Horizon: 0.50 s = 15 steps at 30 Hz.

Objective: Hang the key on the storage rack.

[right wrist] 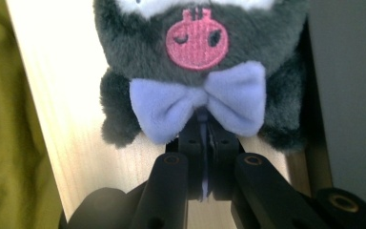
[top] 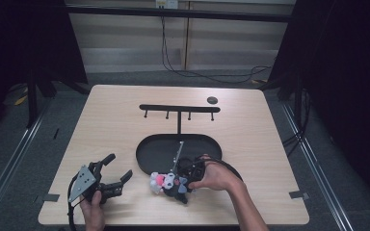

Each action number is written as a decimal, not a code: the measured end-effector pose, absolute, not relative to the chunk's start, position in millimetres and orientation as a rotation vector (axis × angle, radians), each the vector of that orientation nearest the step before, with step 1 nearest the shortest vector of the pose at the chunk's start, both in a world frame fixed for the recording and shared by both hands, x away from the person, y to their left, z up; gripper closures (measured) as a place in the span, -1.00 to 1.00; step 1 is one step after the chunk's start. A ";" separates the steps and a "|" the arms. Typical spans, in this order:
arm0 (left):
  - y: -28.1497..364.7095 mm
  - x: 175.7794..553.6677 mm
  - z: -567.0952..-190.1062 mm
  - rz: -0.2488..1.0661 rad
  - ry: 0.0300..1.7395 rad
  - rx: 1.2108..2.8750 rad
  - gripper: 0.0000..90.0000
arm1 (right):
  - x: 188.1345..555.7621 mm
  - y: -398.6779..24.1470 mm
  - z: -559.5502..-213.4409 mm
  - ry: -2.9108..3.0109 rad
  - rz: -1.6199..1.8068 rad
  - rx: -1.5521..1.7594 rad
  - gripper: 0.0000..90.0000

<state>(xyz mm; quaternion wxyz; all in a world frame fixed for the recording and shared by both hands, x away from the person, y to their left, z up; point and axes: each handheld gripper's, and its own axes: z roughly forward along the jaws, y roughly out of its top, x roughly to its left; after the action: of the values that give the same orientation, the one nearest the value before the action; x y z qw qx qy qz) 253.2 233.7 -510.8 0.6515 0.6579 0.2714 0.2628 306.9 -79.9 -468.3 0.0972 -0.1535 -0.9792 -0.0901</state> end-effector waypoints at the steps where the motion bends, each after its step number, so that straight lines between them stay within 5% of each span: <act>1: 233.7 253.2 -510.8 0.597 0.616 1.494 -0.66 | 306.1 -76.5 -468.0 -2.916 -0.237 -0.443 0.93; 15: 233.5 253.2 -510.8 0.596 0.618 1.491 -0.66 | 299.2 -50.2 -466.1 -3.008 0.015 -0.426 0.95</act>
<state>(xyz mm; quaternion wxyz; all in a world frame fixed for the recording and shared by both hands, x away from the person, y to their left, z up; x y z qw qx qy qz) 253.2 233.5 -510.8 0.6524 0.6568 0.2721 0.2626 299.2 -50.2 -466.1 0.0516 -0.1401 -0.9888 0.0051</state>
